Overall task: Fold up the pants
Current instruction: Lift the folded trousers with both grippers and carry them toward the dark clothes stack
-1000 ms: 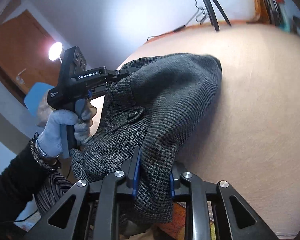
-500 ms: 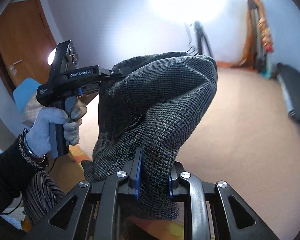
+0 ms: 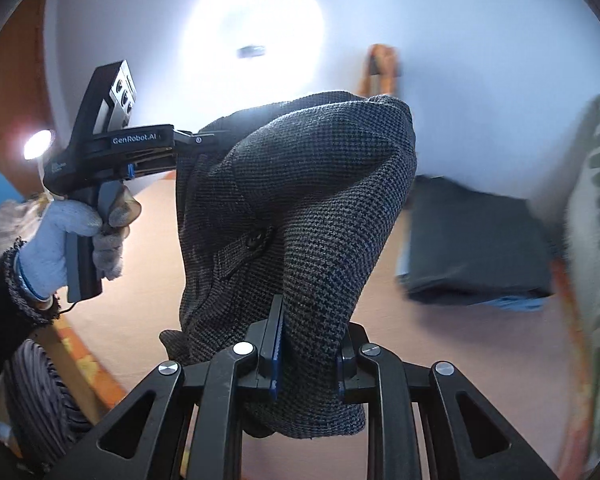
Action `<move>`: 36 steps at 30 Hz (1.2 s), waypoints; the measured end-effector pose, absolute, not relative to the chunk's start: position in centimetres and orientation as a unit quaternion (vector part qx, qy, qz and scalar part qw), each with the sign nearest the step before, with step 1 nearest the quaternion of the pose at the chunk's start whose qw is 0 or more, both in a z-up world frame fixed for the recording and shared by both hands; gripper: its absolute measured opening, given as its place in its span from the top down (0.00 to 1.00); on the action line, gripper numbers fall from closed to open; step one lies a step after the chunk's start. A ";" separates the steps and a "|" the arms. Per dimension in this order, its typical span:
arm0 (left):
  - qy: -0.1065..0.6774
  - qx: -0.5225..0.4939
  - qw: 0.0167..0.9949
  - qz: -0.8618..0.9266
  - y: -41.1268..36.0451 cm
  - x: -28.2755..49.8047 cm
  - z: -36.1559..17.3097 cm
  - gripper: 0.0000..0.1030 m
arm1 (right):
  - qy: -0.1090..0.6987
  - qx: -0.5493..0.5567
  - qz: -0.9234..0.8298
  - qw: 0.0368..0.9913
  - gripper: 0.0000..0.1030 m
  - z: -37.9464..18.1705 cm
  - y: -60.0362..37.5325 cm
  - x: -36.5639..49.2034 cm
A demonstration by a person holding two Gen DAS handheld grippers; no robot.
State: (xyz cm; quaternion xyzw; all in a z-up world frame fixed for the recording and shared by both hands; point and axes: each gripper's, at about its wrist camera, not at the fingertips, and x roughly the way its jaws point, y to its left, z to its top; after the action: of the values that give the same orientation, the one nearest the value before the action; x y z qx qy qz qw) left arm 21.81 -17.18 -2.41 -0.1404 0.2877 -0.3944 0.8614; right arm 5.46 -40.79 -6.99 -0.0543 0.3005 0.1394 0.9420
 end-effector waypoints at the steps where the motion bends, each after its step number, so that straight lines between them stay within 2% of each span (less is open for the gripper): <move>1: 0.284 -0.137 0.861 -0.399 -18.4 22.3 -2.1 0.79 | 0.298 -0.058 0.130 0.944 0.83 -6.5 -41.8 5.8; 11: 0.279 -0.125 0.853 -0.424 -27.8 26.3 -1.2 0.80 | 0.295 -0.076 0.068 0.950 0.83 -5.0 -49.7 9.8; 22: 0.275 -0.126 0.859 -0.414 -33.6 32.6 -1.2 0.80 | 0.292 -0.111 0.046 0.949 0.83 -4.2 -55.3 16.5; 31: 0.299 -0.113 0.866 -0.385 -37.3 38.1 -4.8 0.80 | 0.313 -0.110 0.068 0.941 0.83 -7.2 -59.3 23.5; 36: 0.325 -0.043 0.880 -0.345 -39.9 39.2 -7.7 0.79 | 0.343 -0.085 0.074 0.933 0.80 -9.8 -61.4 26.1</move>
State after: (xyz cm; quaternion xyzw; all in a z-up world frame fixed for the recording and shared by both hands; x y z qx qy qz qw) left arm 39.16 -39.93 -7.67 -0.0427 0.3247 -0.3449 0.8797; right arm 26.09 -61.43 -9.76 -0.0849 0.3427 0.0736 0.9327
